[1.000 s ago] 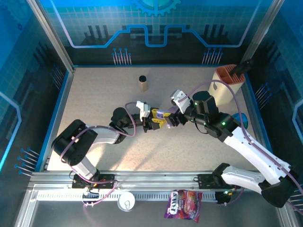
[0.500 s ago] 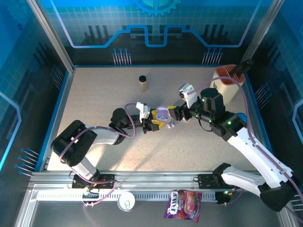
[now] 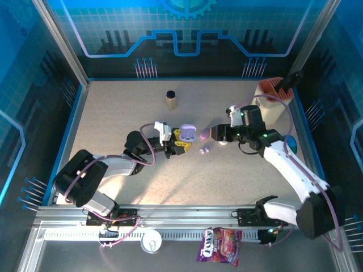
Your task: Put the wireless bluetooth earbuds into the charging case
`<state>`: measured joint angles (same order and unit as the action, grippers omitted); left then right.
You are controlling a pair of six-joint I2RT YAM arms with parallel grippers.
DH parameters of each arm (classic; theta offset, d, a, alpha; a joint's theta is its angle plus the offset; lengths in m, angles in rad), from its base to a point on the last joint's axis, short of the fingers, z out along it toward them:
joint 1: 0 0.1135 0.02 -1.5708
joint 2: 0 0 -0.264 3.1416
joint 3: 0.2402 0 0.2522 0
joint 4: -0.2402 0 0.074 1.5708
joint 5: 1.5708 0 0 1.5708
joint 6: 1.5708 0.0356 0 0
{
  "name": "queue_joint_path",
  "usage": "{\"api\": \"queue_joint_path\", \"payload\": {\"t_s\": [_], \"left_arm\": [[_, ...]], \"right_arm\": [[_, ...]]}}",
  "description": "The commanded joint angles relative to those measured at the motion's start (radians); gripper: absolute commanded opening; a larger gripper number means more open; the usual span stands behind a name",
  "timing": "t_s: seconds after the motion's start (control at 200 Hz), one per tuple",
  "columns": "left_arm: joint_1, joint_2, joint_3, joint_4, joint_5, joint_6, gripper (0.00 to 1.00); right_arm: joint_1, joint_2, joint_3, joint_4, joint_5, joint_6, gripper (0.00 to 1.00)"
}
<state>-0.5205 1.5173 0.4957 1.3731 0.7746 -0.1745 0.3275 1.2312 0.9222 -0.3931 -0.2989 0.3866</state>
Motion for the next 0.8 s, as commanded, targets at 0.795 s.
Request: {"api": "queue_joint_path", "payload": {"t_s": [0.795], "left_arm": [[0.010,-0.014,-0.026,0.029,0.001,0.013,0.31]], "right_arm": [[0.134,0.676,0.351,-0.204,-0.020,-0.240,0.50]]}}
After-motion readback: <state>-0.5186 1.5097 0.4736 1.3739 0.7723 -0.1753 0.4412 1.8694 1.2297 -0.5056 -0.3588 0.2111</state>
